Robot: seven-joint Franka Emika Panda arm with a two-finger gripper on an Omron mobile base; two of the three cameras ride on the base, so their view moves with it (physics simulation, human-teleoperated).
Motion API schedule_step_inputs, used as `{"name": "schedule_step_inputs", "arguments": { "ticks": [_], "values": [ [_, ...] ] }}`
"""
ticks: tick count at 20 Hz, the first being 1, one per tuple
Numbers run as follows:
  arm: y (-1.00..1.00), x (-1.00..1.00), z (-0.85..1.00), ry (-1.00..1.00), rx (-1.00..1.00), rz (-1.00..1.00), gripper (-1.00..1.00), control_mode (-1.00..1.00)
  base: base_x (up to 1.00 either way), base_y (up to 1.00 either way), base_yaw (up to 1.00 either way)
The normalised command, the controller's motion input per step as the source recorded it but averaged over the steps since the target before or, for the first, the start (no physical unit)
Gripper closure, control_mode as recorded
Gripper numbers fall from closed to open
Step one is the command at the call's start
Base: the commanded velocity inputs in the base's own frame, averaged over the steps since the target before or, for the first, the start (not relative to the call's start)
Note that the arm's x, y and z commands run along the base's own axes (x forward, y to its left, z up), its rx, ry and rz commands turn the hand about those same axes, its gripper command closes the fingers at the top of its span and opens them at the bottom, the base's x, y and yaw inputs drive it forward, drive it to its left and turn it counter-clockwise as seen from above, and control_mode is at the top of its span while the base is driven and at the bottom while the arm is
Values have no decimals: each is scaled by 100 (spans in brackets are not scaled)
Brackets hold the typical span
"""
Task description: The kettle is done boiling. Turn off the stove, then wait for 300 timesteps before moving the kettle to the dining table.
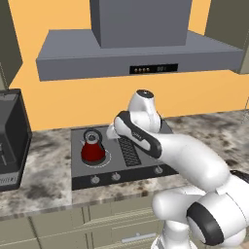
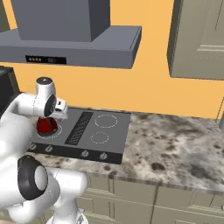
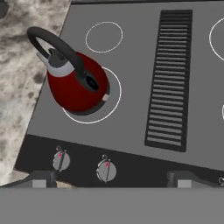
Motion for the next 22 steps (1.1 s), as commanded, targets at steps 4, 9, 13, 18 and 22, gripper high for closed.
{"name": "schedule_step_inputs", "arguments": {
  "ticks": [4,9,13,18,22],
  "values": [
    [14,32,0,3,1,8,-100,-100,0,0,0],
    [28,10,0,0,0,8,-100,-100,0,0,0],
    [21,8,0,0,0,10,-100,-100,0,0,0],
    [12,16,0,-2,0,12,-100,-100,0,0,0],
    [1,24,0,-4,-2,14,-100,-100,0,0,0]
  ]
}}
